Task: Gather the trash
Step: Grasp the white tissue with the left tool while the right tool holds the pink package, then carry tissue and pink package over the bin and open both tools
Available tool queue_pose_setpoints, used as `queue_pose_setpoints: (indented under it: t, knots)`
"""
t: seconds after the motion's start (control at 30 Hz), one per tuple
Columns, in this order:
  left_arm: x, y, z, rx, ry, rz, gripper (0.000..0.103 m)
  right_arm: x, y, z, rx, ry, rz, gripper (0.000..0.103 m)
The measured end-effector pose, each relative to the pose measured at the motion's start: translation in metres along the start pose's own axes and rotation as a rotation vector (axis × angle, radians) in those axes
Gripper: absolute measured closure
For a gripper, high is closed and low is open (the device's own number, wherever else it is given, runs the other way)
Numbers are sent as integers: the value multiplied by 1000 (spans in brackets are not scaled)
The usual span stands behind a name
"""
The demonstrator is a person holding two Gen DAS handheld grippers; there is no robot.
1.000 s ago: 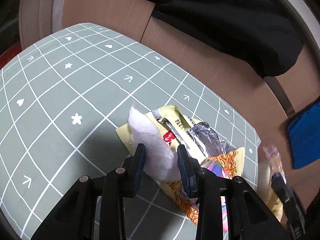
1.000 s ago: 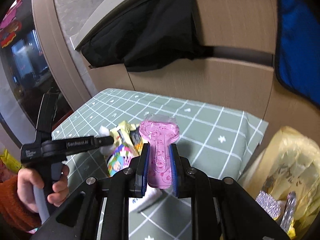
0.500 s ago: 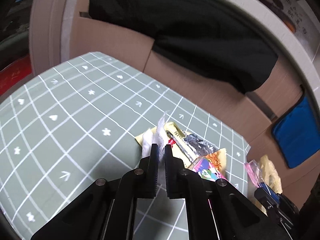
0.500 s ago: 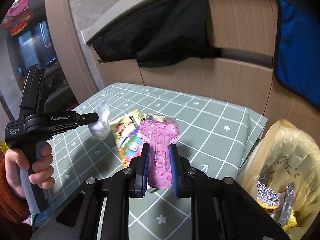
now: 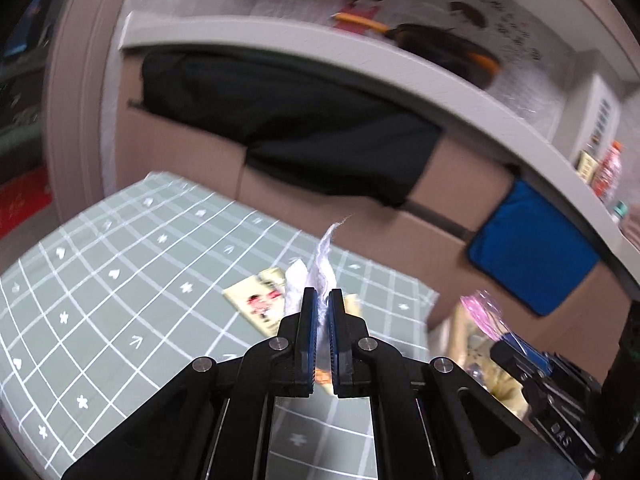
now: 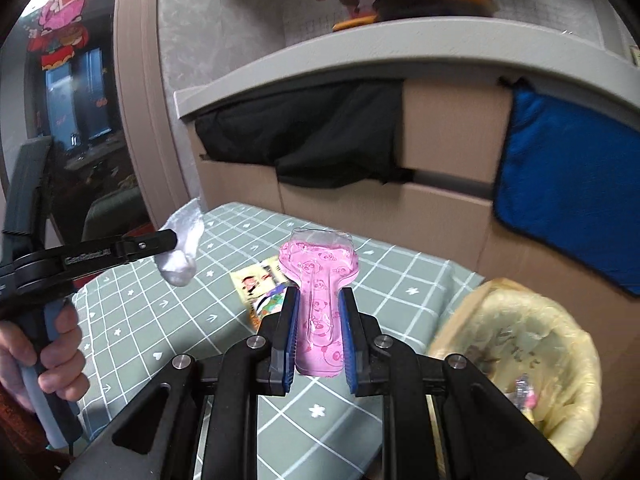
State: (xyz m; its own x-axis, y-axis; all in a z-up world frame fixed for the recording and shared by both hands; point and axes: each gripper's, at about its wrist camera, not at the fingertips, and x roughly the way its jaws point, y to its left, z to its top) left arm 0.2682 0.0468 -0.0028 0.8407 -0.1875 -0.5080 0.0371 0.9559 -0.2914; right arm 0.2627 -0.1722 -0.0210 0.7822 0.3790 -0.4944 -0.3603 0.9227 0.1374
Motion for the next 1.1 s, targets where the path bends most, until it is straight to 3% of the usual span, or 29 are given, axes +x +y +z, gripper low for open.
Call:
queue_pose_setpoints:
  t: [0.3, 0.57, 0.8, 1.1]
  knots:
    - [-26, -88, -11, 167, -37, -146, 98, -60, -42, -2, 58, -98, -93, 86]
    - [-8, -147, -25, 236, 17, -241, 98, -97, -84, -12, 122, -148, -160, 86]
    - [21, -184, -42, 281, 74, -283, 98, -106, -119, -25, 170, -154, -193, 86]
    - [65, -202, -65, 319, 153, -294, 98, -88, -159, -45, 260, -118, -215, 86]
